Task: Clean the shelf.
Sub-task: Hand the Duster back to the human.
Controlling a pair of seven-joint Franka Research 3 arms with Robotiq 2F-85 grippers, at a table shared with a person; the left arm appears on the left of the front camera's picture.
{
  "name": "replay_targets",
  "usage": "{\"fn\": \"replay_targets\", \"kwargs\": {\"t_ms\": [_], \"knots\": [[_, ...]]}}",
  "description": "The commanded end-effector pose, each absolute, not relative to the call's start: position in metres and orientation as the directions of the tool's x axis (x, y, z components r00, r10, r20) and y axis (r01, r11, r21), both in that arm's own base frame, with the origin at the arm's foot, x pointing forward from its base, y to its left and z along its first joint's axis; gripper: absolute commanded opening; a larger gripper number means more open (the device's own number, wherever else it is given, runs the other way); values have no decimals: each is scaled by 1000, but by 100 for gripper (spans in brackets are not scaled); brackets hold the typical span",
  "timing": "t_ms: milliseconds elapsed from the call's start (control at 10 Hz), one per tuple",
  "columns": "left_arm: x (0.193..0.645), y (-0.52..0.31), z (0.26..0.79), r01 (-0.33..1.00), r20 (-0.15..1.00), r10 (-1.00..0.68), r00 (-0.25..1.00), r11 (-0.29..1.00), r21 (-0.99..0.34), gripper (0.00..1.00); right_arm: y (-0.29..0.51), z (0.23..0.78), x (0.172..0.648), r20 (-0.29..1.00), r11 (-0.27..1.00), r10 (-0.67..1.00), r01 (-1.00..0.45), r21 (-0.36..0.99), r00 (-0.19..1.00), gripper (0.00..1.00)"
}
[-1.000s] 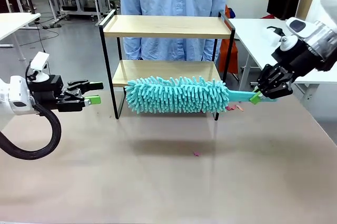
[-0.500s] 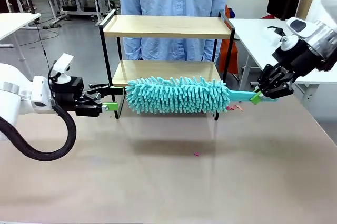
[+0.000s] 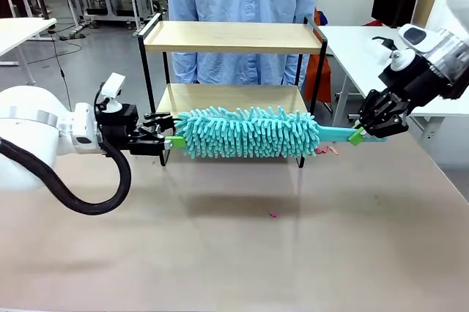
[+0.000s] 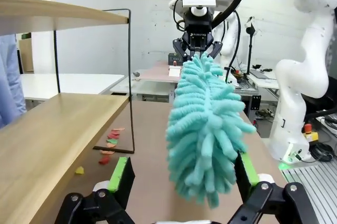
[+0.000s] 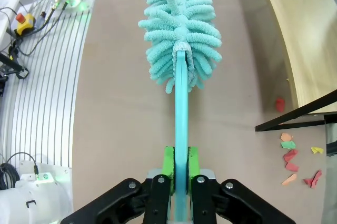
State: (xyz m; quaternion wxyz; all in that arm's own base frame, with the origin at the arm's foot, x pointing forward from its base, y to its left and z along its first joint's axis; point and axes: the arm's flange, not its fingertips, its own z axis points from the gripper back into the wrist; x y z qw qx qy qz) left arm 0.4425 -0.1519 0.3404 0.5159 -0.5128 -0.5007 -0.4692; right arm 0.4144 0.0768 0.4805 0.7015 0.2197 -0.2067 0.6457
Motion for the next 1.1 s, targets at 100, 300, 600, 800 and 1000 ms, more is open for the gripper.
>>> {"fn": "replay_targets", "kwargs": {"t_ms": [100, 300, 600, 800, 1000], "knots": [[448, -178, 337, 997, 996, 39, 76, 24, -77, 100, 77, 483, 413, 600, 76, 796, -996, 40, 84, 13], [450, -190, 337, 997, 996, 37, 78, -5, -78, 100, 77, 483, 413, 600, 76, 796, -996, 40, 84, 13], [451, -192, 336, 997, 996, 42, 75, -27, -73, 40, 77, 483, 413, 600, 76, 796, -996, 40, 84, 13], [448, -191, 338, 996, 995, 52, 84, -34, -82, 0, 77, 483, 413, 600, 76, 796, -996, 40, 84, 13], [448, -191, 338, 995, 995, 57, 85, -47, -83, 0, 77, 483, 413, 600, 76, 796, -996, 40, 84, 13]]}}
